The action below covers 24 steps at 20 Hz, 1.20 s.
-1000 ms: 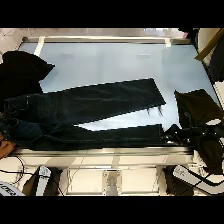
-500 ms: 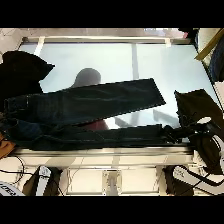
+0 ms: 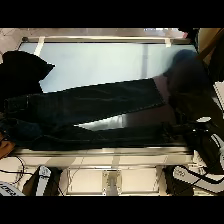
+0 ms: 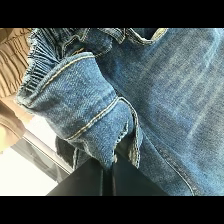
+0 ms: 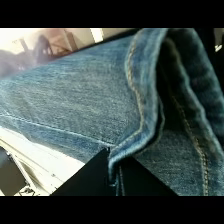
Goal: Fold the clothes and pants, and hang the long-sleeved shirts on hangers.
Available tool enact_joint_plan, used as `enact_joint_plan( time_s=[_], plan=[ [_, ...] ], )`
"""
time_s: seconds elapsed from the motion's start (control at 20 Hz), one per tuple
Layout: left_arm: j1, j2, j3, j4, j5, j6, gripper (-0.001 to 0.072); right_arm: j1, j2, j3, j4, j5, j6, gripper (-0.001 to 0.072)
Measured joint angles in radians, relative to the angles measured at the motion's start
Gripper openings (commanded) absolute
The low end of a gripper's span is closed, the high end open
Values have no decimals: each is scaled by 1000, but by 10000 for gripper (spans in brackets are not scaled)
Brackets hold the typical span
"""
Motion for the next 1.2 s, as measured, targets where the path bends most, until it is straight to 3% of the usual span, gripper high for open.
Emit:
enact_joint_plan(
  time_s=[0.2,0.5,0.95,1.2],
  plan=[
    [0,2,0,15,-1,0,32,1,78,101,-20,72,17,28],
    [2,0,20,21,21,-9,31,1,164,401,-102,68,149,23],
    [-29,-168,154,-42,104,-81,30,34,-164,805,-37,-73,248,23],
    [-132,-306,189,-52,250,-159,30,126,-392,982,-28,-198,308,23]
  ],
)
